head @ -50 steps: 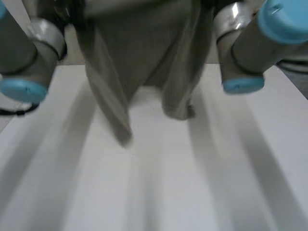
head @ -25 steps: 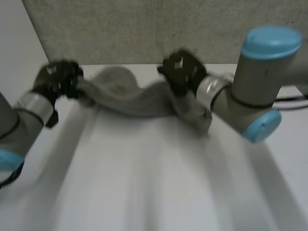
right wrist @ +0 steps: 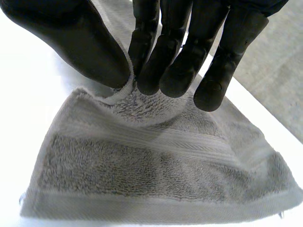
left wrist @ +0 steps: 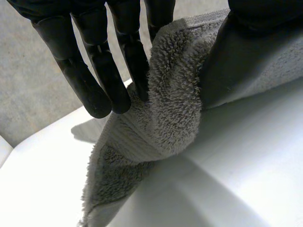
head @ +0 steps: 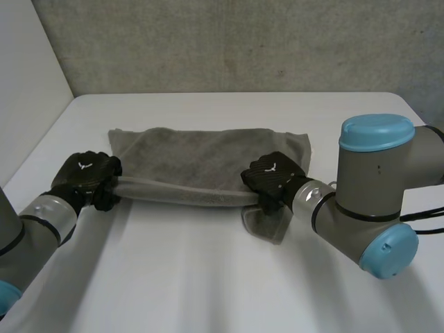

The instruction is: Fold the towel.

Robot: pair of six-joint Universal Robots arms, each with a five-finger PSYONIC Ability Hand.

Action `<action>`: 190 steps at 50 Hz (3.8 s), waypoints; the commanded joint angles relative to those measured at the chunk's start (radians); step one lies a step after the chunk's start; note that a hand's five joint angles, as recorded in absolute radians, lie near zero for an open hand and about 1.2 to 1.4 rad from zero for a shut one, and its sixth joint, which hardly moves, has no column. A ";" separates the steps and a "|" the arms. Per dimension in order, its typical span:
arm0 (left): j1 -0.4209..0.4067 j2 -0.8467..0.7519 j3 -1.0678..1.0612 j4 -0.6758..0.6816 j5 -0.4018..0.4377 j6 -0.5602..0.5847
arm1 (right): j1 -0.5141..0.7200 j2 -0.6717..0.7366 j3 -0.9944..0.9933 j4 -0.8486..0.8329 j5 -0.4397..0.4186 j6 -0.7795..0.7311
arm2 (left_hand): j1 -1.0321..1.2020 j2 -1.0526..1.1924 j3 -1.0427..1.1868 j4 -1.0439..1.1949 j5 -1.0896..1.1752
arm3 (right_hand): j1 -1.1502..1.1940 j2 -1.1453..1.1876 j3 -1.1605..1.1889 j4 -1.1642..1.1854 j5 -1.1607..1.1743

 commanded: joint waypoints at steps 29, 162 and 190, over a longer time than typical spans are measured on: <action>0.066 0.073 0.072 0.004 -0.013 -0.063 | 0.076 0.232 -0.219 0.001 0.304 0.420 | 0.049 0.049 0.018 0.046 0.032 | -0.560 -0.583 -0.583 -0.574 -0.589; 0.067 -0.006 0.212 -0.142 -0.042 -0.249 | 0.085 0.161 0.074 -0.348 0.353 0.098 | 0.049 0.049 0.018 0.046 0.032 | -0.358 -0.381 -0.381 -0.372 -0.387; 0.079 -0.005 0.203 -0.142 -0.040 -0.247 | 0.049 0.075 0.183 -0.275 0.283 0.108 | 0.049 0.049 0.018 0.046 0.032 | -0.551 -0.575 -0.574 -0.565 -0.580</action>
